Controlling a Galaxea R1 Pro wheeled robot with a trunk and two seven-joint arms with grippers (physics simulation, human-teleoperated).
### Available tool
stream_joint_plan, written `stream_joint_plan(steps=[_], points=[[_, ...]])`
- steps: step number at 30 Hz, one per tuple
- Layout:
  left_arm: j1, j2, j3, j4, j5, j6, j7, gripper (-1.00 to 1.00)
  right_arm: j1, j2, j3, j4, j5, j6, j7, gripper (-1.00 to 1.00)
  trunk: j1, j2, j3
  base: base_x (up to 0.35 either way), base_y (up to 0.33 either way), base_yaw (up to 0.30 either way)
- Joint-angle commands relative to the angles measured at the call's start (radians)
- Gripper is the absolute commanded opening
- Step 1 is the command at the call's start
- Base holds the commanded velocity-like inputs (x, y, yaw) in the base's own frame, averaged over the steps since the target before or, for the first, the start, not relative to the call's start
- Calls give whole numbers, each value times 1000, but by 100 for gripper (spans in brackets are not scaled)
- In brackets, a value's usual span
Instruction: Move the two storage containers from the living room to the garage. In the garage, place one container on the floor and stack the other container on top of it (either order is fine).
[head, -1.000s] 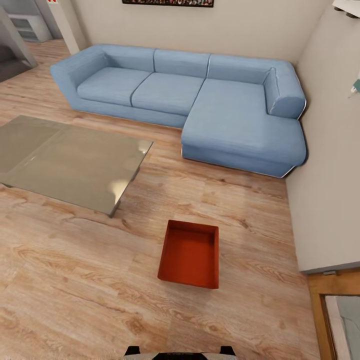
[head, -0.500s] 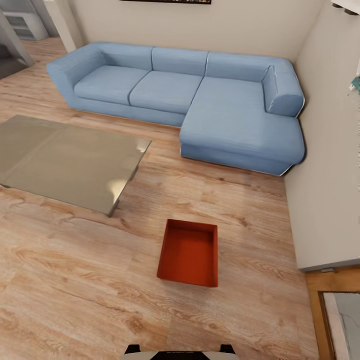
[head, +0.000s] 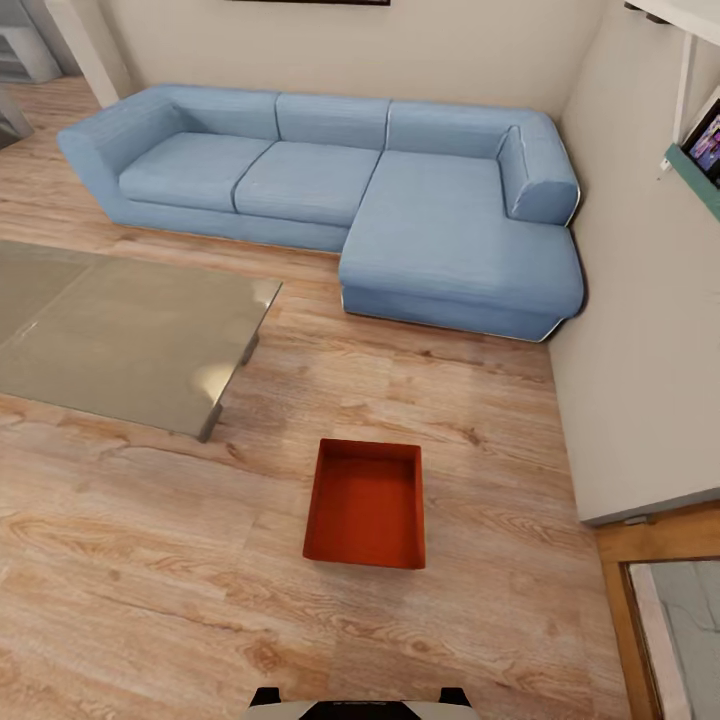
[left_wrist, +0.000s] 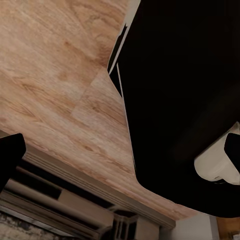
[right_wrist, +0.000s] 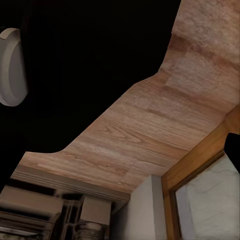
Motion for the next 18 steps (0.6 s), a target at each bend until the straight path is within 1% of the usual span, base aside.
stream_joint_plan(steps=[1, 9, 18], points=[[0, 0, -8, 0, 7, -2, 2, 100, -1, 0, 7, 3, -3, -5, -2, 100, 0, -1, -1, 0, 0, -12], [0, 0, -9, 0, 7, -2, 2, 100, -1, 0, 5, 3, -2, -7, -2, 100, 0, -1, -1, 0, 0, -1], [0, 2, -9, 0, 9, -3, 3, 100, -1, 0, 6, 3, -2, -6, -2, 100, 35, -64, -29, 0, 0, 0]])
